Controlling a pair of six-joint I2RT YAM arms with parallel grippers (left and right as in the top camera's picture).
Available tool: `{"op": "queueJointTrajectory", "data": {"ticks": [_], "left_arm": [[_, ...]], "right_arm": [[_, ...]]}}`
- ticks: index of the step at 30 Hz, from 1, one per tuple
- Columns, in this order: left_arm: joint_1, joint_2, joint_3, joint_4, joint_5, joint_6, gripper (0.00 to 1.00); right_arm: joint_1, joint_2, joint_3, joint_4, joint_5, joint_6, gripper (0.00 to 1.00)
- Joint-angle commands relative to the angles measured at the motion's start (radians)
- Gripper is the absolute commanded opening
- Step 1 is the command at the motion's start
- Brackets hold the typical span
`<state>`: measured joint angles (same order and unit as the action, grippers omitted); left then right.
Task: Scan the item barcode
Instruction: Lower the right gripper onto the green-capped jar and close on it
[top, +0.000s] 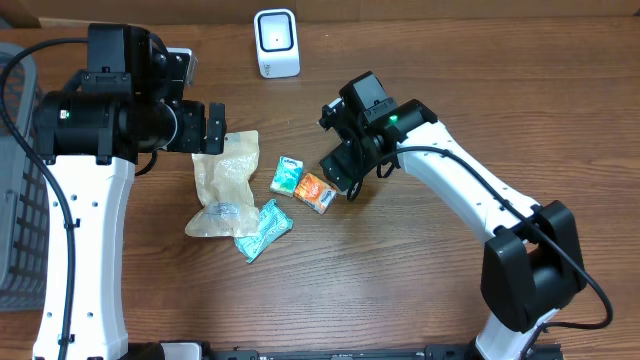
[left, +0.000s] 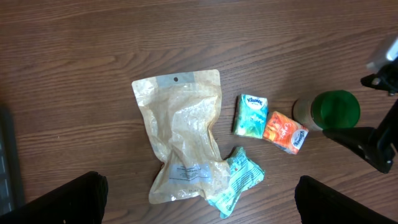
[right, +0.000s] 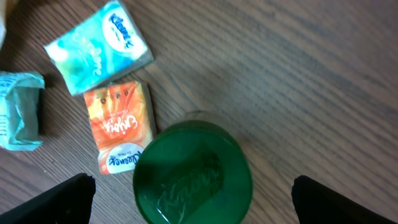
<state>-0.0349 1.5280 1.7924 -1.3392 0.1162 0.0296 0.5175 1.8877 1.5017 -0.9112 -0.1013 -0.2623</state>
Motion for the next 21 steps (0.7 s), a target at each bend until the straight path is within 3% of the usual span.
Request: {"op": "queueJointTrajectory", "data": {"ticks": [1,9,10,15,21], "left_arm": [[0.002,0.002,0.016,0.001,0.007,0.016,1.00],[0.002,0.002,0.016,0.001,0.007,0.016,1.00],[0.002,0.002,0.016,0.001,0.007,0.016,1.00],[0.002,0.002,0.016,0.001,0.007,0.016,1.00],[0.002,0.002,0.016,0.001,0.007,0.016,0.99]], "right_arm": [[-0.001,0.044,0.009,-0.003,-0.013,0.000,0.97],[-0.002,0.065,0.003,0.006,-0.012,0.000,0.89],[-0.002,0.066,0.003,0.011,0.000,0.012,0.81],[-0.002,0.067,0.003,0.013,0.061,0.065,0.69],[-0.003,0.067,0.003,0.014,0.134,0.221,0.67]]}}
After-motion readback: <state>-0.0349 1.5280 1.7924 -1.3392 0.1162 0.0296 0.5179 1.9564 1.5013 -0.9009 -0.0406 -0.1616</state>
